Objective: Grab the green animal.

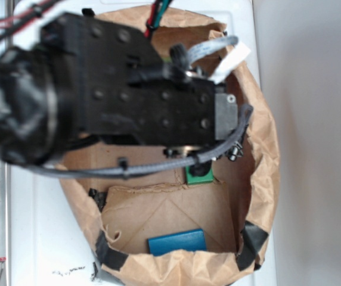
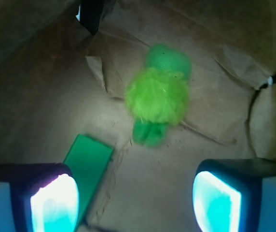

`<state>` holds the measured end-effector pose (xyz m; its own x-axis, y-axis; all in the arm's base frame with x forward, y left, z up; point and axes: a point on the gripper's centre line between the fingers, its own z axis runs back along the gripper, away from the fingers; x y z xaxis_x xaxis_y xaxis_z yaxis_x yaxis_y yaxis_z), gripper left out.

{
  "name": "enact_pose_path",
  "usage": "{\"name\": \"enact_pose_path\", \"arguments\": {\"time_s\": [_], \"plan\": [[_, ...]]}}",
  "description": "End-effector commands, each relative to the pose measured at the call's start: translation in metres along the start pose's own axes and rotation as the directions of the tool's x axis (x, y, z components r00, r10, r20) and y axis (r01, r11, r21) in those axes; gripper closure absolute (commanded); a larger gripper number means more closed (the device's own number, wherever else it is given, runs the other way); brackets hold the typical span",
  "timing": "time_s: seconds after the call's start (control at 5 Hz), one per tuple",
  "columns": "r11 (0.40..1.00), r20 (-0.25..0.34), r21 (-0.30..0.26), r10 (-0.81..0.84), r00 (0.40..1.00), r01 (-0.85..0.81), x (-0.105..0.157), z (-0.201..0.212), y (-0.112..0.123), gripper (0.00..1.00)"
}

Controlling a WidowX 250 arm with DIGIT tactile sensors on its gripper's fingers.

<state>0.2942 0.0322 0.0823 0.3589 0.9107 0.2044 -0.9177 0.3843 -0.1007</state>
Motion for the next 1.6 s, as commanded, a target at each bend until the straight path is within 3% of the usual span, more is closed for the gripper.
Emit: {"name": "enact_pose_path", "arguments": {"time_s": [0.0,0.8,1.0,1.2,1.4], "plan": [[0.999,0.027,0.023,-0.027,0.999,0.026,0.008,0.000,0.002,0.00],[0.999,0.027,0.023,-0.027,0.999,0.026,0.008,0.000,0.002,0.00],[0.998,0.002,0.055,0.026,1.000,-0.026,0.015,-0.005,0.004,0.00],[0.992,-0.032,0.036,0.125,0.992,-0.124,0.025,-0.004,0.006,0.00],[0.989,-0.020,-0.022,0.148,0.989,-0.148,0.026,-0.001,0.018,0.00]]}}
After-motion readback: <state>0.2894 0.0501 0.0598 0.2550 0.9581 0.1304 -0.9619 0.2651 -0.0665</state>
